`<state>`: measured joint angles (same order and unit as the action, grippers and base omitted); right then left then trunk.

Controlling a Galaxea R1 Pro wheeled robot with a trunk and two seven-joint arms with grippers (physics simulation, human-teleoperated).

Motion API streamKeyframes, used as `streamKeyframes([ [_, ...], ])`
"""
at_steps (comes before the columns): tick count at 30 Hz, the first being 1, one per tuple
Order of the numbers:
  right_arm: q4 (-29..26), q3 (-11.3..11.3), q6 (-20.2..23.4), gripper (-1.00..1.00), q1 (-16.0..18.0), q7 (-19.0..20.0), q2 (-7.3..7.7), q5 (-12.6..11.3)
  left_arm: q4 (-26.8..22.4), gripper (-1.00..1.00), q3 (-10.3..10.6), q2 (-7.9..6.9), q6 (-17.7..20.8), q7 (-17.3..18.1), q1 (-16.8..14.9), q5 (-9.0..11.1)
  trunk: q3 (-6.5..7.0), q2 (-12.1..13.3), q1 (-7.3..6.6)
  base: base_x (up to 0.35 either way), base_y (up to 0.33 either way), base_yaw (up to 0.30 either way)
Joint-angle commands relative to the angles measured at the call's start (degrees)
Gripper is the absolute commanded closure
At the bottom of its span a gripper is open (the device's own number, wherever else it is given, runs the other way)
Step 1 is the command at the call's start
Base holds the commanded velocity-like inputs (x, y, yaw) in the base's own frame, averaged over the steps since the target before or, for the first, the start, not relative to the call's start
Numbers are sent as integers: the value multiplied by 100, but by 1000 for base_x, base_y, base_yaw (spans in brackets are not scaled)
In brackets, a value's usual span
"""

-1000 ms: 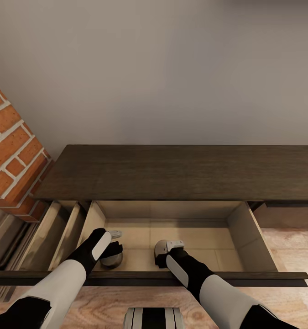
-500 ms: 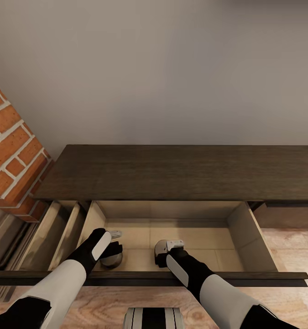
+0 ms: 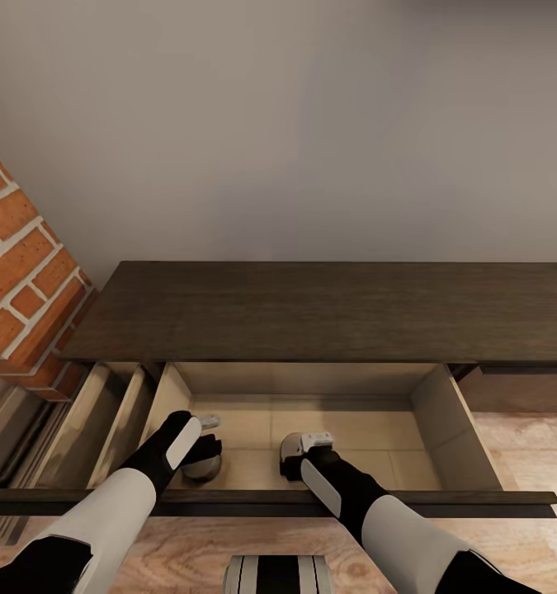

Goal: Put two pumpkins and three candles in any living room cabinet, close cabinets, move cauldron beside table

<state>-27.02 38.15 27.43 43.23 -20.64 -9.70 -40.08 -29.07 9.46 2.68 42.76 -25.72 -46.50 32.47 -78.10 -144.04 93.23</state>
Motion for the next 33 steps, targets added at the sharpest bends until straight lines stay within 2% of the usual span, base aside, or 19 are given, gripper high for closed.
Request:
streamKeyframes([
  [1, -33, 0, 0, -100, 0, -3, 3, 1, -7, -100, 1, 0, 4, 0, 0, -9, 0, 0, 0, 0, 0, 0],
  [7, -304, -9, 1, -100, 1, -51, 20, 1, -228, -100, 12, -4, 18, -37, 0, -13, 0, 0, 0, 0, 0, 0],
  [22, -803, -9, 56, -100, -11, -63, 12, -3, -247, -100, 12, -4, 21, -38, 0, -13, 0, 0, 0, 0, 0, 0],
  [33, -849, -9, 61, -100, -17, -63, 12, 1, -280, -100, 10, -4, 50, -38, 0, -13, 0, 0, 0, 0, 0, 0],
])
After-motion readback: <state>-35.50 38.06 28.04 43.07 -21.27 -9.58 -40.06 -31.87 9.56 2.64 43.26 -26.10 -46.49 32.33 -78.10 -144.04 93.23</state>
